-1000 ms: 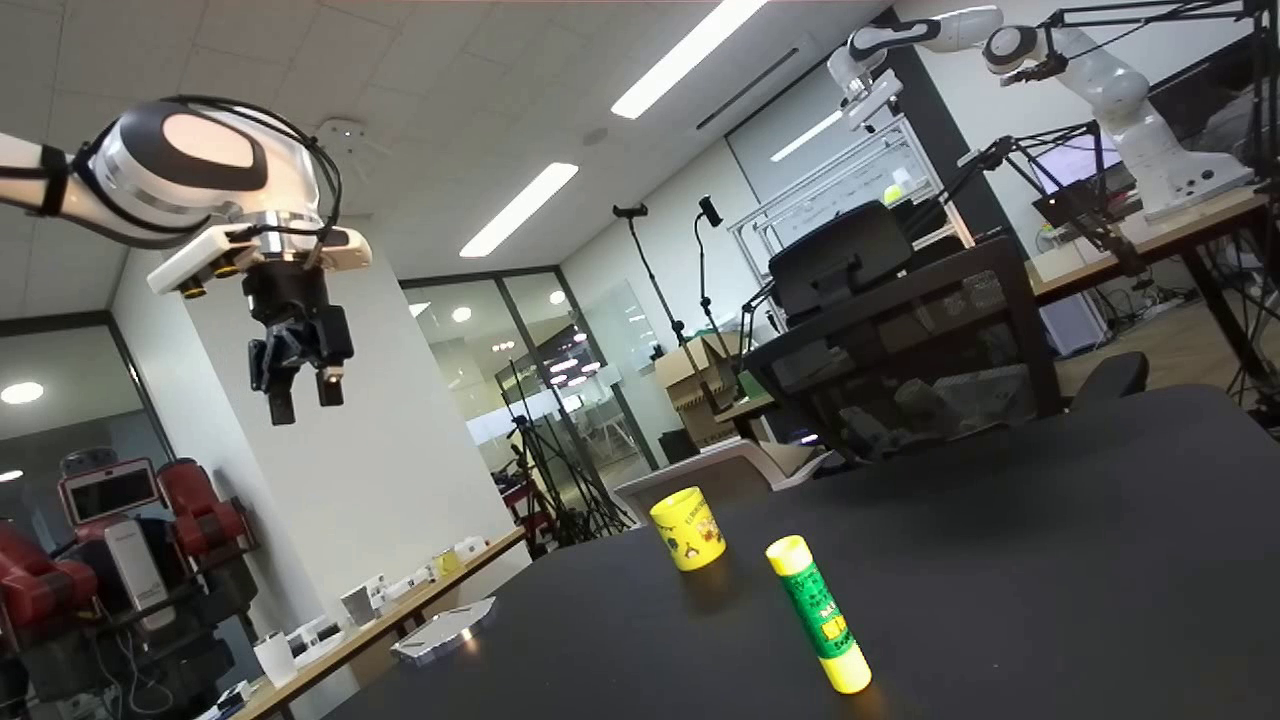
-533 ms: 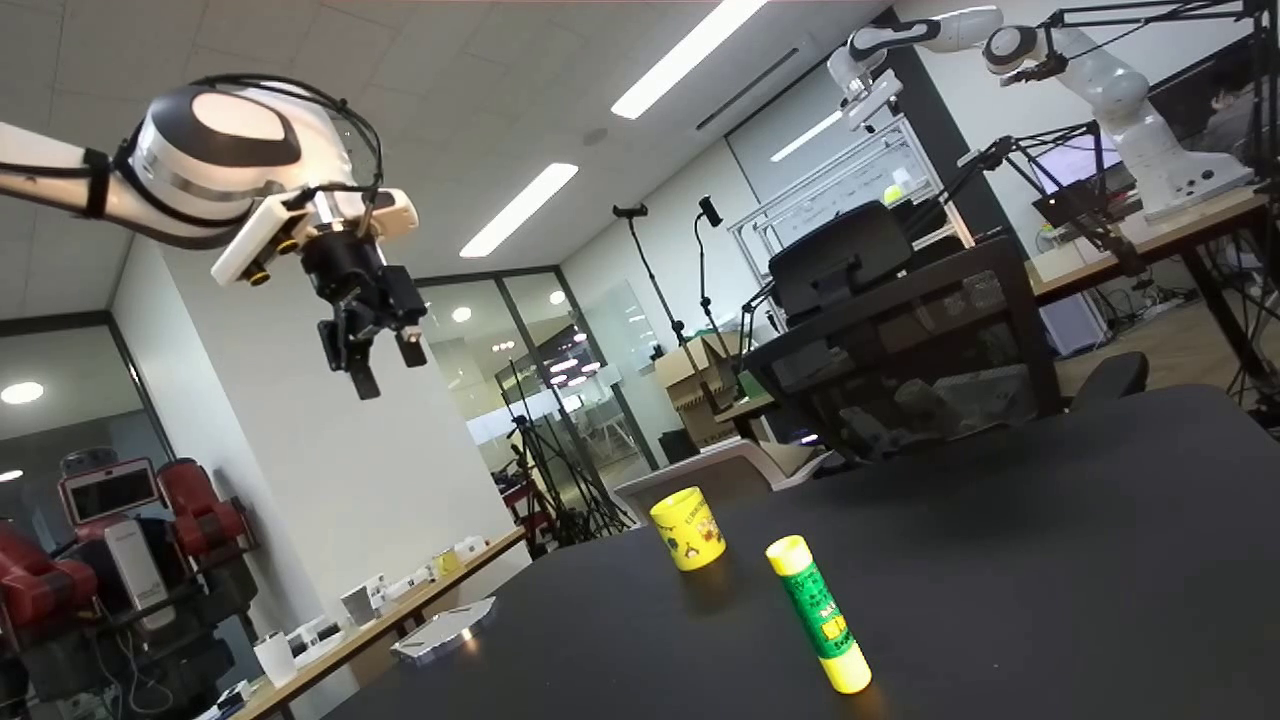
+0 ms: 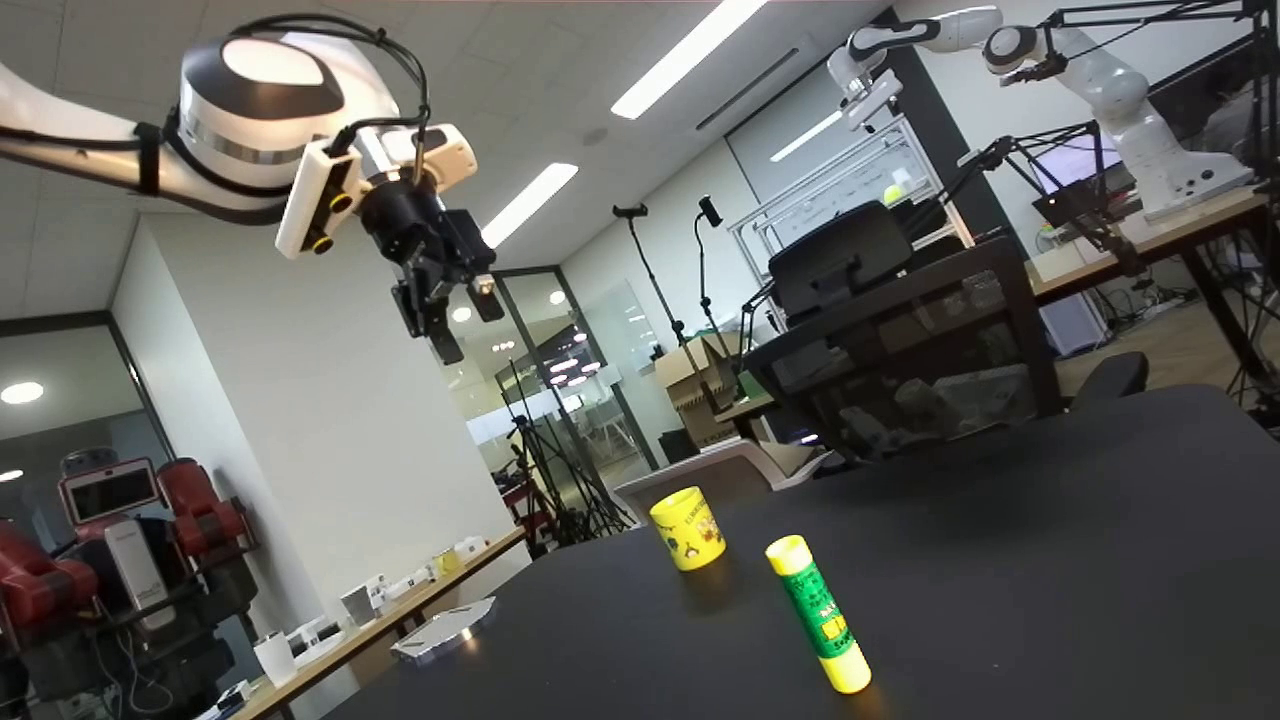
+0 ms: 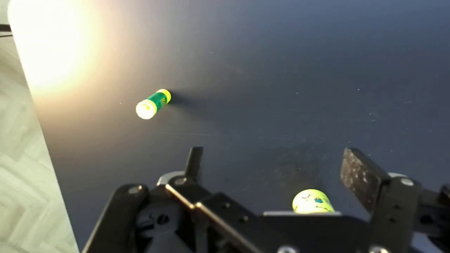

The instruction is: Put the yellow object in the yellow mug cup

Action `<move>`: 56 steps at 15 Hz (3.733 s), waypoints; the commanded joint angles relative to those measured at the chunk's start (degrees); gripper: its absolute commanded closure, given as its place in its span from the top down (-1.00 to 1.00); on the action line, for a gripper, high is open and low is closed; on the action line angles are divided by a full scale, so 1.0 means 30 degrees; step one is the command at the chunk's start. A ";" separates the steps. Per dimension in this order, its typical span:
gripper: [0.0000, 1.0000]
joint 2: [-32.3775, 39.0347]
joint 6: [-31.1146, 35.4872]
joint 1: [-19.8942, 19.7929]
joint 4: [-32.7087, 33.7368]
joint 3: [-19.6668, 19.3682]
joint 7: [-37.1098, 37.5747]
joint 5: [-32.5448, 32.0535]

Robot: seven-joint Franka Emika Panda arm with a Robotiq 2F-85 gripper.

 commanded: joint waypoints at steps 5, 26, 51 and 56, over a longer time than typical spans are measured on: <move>1.00 0.1285 -0.0614 -0.1433 0.1886 -0.1311 0.2086 -0.1231; 1.00 0.4979 0.0995 -0.1625 0.3328 -0.1846 0.2020 -0.0996; 1.00 0.8979 1.0772 -0.3298 -0.0697 -0.3455 0.2847 0.2944; 1.00 0.9383 1.0783 -0.3363 -0.0839 -0.3488 0.2498 0.2733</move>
